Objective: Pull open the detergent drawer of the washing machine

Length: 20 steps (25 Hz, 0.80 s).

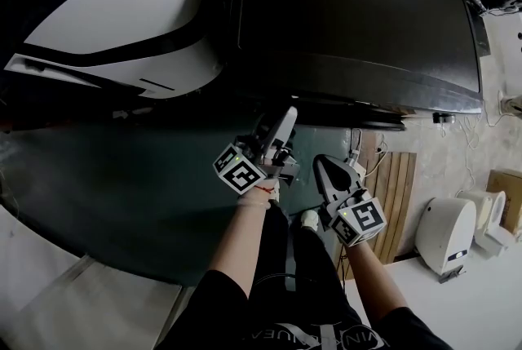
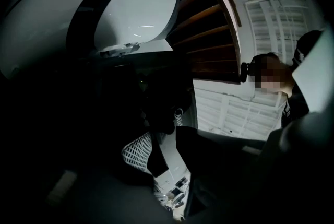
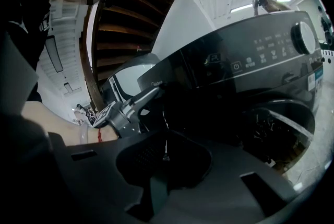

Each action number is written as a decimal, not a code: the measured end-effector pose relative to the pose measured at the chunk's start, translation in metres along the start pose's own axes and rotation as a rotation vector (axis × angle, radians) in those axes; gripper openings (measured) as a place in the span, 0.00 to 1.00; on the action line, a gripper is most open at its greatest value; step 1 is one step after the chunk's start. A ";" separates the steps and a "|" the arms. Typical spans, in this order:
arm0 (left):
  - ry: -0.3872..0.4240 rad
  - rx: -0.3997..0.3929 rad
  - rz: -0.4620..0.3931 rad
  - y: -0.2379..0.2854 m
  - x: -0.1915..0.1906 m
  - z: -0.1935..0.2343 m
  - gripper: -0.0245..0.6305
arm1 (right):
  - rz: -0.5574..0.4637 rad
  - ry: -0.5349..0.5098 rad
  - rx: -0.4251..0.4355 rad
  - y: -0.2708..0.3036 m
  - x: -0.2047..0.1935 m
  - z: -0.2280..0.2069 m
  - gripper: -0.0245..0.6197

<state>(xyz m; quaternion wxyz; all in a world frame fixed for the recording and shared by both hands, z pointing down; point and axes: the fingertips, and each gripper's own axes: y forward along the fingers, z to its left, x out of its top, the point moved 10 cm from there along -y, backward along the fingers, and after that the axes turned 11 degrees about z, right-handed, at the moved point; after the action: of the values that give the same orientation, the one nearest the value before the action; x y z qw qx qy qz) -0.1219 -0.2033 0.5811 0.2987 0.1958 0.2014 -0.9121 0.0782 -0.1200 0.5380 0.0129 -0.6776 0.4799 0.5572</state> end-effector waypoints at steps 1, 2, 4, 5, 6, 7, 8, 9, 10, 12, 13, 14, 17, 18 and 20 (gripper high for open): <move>-0.019 -0.003 -0.016 0.000 -0.001 0.000 0.26 | 0.001 0.000 0.000 -0.001 -0.001 0.000 0.06; -0.039 -0.010 -0.033 0.001 -0.002 0.001 0.26 | 0.002 0.003 -0.002 -0.002 -0.002 0.000 0.06; -0.078 -0.030 -0.071 0.001 -0.004 0.002 0.26 | 0.007 0.010 -0.009 -0.003 -0.005 0.000 0.06; -0.091 -0.038 -0.087 0.001 -0.005 0.003 0.26 | 0.011 0.013 -0.012 -0.003 -0.006 0.001 0.06; -0.101 -0.043 -0.098 0.001 -0.006 0.003 0.25 | 0.014 0.016 -0.015 -0.004 -0.008 0.001 0.06; -0.108 -0.045 -0.105 0.001 -0.006 0.003 0.25 | 0.016 0.017 -0.018 -0.004 -0.009 0.002 0.06; -0.116 -0.047 -0.109 0.001 -0.006 0.003 0.25 | 0.016 0.020 -0.021 -0.005 -0.009 0.003 0.06; -0.124 -0.050 -0.111 0.001 -0.007 0.003 0.25 | 0.014 0.023 -0.025 -0.005 -0.010 0.003 0.06; -0.133 -0.055 -0.111 0.002 -0.007 0.003 0.24 | 0.010 0.028 -0.029 -0.006 -0.010 0.003 0.06; -0.145 -0.063 -0.106 0.002 -0.006 0.004 0.23 | -0.003 0.041 -0.037 -0.006 -0.010 0.003 0.06; -0.149 -0.067 -0.101 0.002 -0.006 0.004 0.23 | -0.010 0.049 -0.040 -0.006 -0.009 0.004 0.06; -0.153 -0.070 -0.096 0.002 -0.005 0.004 0.23 | -0.018 0.062 -0.042 -0.006 -0.009 0.005 0.06; -0.156 -0.075 -0.079 0.000 -0.004 0.003 0.22 | -0.042 0.104 -0.050 -0.007 -0.008 0.008 0.06; -0.156 -0.079 -0.074 -0.001 -0.004 0.002 0.22 | -0.040 0.097 -0.056 -0.007 -0.009 0.007 0.06; -0.155 -0.084 -0.070 -0.004 -0.005 0.002 0.22 | -0.041 0.087 -0.062 -0.008 -0.012 0.006 0.06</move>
<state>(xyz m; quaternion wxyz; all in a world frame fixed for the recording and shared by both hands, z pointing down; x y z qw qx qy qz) -0.1215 -0.1988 0.5857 0.2895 0.1049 0.2225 -0.9250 0.0802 -0.1046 0.5404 -0.0173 -0.7109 0.4484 0.5415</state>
